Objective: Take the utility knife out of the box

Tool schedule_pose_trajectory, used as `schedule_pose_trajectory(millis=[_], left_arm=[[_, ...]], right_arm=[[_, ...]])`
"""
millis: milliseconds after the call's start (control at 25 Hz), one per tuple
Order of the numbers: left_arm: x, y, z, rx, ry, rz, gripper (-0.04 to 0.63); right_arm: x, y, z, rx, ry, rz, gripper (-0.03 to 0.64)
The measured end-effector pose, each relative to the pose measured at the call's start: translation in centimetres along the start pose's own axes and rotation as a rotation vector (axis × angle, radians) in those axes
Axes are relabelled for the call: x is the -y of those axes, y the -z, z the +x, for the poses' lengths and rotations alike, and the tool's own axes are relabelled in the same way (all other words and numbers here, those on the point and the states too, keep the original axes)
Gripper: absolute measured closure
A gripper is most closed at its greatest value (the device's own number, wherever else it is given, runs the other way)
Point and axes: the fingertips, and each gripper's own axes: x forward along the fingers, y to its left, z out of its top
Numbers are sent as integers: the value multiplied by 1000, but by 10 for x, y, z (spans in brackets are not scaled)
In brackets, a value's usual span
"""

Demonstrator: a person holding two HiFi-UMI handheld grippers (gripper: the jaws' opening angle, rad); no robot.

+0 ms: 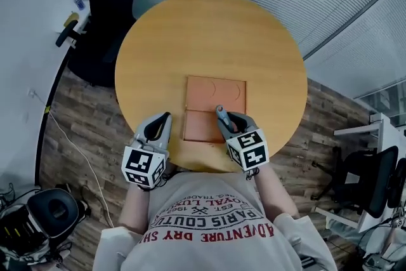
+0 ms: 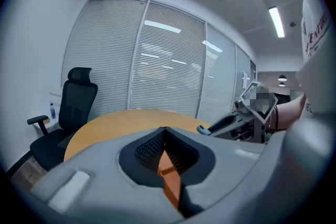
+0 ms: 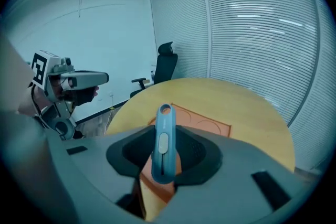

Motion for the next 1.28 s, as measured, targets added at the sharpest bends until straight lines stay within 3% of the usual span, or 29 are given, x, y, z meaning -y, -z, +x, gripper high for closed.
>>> schedule_pose_trajectory(millis=[320,560,880,1280], left_arm=[[17,-27,7,44,58,74,600],[49,-39,18,61,116,151,600],[71,-50,22,87,172,185,600],[80,-48,18,82,186,195,600]], right_arm=[[9,-47,-53,244,68,54,483],[26,-51,-91,366,145,88,485],[39,-45,-110,417,182,130,485],[37,-37,-113,393,217,113,485]])
